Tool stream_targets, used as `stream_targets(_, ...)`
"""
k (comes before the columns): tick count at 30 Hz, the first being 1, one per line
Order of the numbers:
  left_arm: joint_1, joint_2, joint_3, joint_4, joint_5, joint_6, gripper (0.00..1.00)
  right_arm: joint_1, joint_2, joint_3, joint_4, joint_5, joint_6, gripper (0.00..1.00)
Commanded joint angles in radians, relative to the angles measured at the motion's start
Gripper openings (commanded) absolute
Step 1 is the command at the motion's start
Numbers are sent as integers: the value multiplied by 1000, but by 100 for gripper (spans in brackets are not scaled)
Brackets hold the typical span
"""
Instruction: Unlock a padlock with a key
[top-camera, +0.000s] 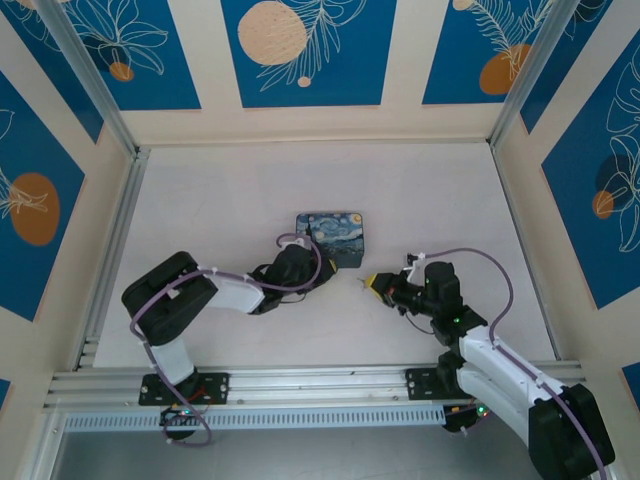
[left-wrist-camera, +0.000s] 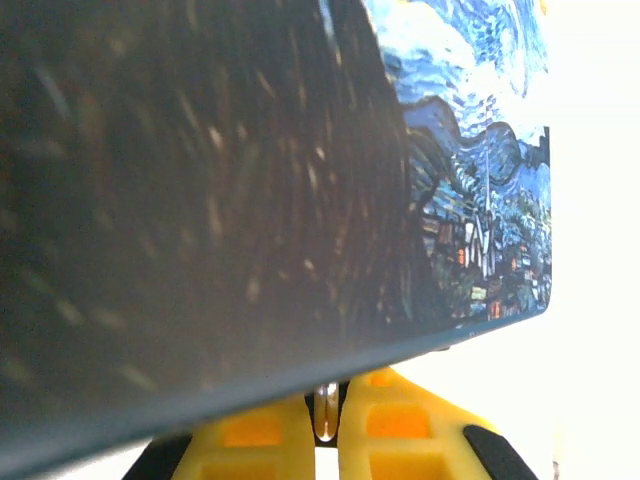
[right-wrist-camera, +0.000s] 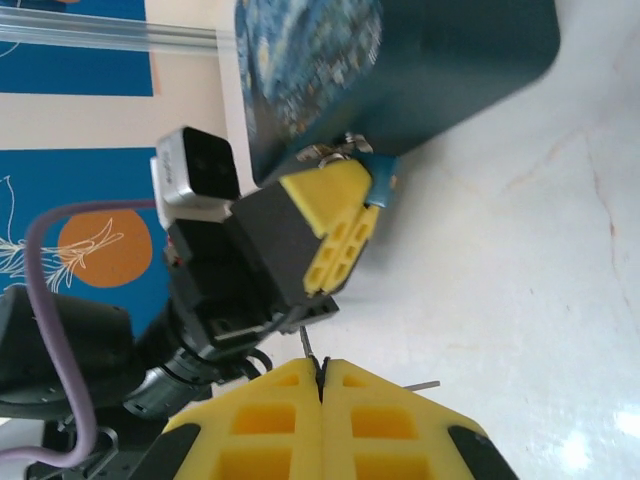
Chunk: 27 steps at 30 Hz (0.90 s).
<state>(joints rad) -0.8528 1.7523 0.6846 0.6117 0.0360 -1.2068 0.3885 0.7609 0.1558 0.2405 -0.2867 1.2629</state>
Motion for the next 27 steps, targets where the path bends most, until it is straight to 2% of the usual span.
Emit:
stream_targets(1,9,-39,23,24,76,-47,0,38,-18,-29,42,69,46,0)
stream_targets(10,11,-40,-47,223,65,-165,0,70,23,-39,126,144,90,0)
stream_targets(15,19,-42,-74,336,75,-199,0,73,119,-7,187,140,93,0)
stream_targets(21,39,-57,-95,393,94,-216,0,78,244,21,297,139,125,0)
stream_targets(27,47,-90,-120,430,91,-259,0,98,265,49,314,187,160,0)
